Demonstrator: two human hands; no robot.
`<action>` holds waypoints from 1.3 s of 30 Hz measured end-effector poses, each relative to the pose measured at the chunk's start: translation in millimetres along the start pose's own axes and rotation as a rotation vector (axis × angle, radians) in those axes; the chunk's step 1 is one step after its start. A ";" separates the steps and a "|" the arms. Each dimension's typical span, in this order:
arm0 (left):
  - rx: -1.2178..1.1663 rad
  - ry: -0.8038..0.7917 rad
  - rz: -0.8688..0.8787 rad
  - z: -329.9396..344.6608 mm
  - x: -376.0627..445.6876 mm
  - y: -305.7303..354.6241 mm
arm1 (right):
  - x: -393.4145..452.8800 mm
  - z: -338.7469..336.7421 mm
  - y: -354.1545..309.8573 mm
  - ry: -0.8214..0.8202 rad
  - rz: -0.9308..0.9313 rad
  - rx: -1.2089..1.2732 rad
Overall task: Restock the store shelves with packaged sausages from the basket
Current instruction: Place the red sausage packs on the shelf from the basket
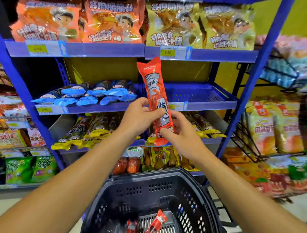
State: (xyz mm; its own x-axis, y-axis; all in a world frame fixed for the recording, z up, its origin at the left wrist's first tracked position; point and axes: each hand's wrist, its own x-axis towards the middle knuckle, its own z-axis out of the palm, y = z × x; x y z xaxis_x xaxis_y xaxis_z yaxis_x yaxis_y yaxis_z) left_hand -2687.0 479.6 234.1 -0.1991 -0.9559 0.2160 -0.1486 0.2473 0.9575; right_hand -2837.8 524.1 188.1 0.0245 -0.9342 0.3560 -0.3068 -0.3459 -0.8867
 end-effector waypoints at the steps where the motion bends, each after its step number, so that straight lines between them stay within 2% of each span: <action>1: 0.073 0.001 0.033 4.2 2.4 1.7 | -1.9 -6.0 1.2 0.036 -0.002 0.004; 5: 0.524 0.097 0.282 3.5 14.6 2.9 | -8.7 -39.3 13.2 0.145 0.053 -0.056; 8: 0.815 0.108 0.501 -5.0 27.8 -1.8 | -1.4 -57.9 18.0 0.179 0.116 -0.044; 11: 1.138 0.125 0.542 -9.5 40.0 -10.7 | 22.4 -64.9 16.6 0.212 0.170 -0.030; 13: 1.271 0.143 0.574 -10.7 45.3 -16.5 | 43.8 -64.6 14.8 0.238 0.213 -0.080; 17: 1.380 0.154 0.578 -13.9 57.6 -22.0 | 86.4 -60.8 9.3 0.268 0.270 -0.189; 20: 1.437 0.144 0.574 -15.4 67.7 -22.7 | 110.9 -59.9 7.0 0.230 0.283 -0.333; 25: 1.510 0.111 0.601 -15.0 80.7 -18.8 | 131.0 -59.8 8.9 0.192 0.206 -0.755; 28: 1.528 0.095 0.588 -11.4 86.9 -18.1 | 131.2 -69.5 12.4 0.153 0.081 -0.690; 30: 1.522 0.081 0.568 -9.4 90.0 -17.1 | 123.8 -77.5 16.9 0.034 0.000 -0.559; 33: 1.497 0.058 0.526 -6.0 95.3 -16.1 | 118.5 -85.0 23.8 -0.106 -0.074 -0.567; 35: 1.494 0.056 0.512 -4.7 96.8 -16.1 | 121.6 -81.2 25.3 -0.122 -0.104 -0.615; 39: 1.497 0.062 0.527 -3.5 99.3 -19.3 | 129.9 -69.0 29.7 -0.051 -0.115 -0.669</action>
State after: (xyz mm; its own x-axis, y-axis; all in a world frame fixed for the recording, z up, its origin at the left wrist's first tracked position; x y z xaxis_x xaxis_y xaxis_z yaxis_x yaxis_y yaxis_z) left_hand -2700.5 379.4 237.8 -0.5021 -0.7116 0.4915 -0.8645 0.4290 -0.2620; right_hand -2909.4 398.5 228.3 0.1320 -0.9032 0.4084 -0.8215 -0.3303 -0.4648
